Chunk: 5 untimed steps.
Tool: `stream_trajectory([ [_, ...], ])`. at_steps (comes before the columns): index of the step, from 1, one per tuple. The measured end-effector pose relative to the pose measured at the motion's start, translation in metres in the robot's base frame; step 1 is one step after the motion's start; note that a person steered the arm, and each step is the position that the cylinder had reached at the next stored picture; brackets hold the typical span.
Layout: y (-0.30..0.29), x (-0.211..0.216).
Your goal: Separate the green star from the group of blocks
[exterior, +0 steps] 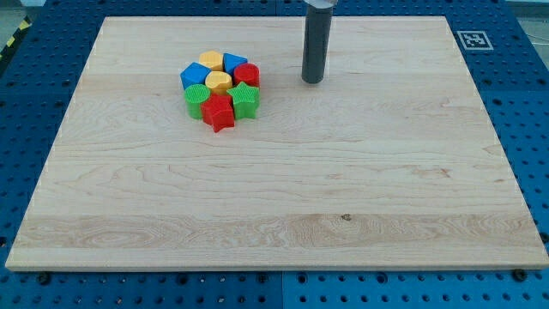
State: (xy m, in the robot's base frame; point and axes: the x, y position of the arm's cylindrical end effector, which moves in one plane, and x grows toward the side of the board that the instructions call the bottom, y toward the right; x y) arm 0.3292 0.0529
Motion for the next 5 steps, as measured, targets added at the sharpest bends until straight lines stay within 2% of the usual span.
stream_trajectory([
  [1, -0.012, -0.06],
  [2, -0.07, -0.09],
  [5, -0.231, -0.06],
])
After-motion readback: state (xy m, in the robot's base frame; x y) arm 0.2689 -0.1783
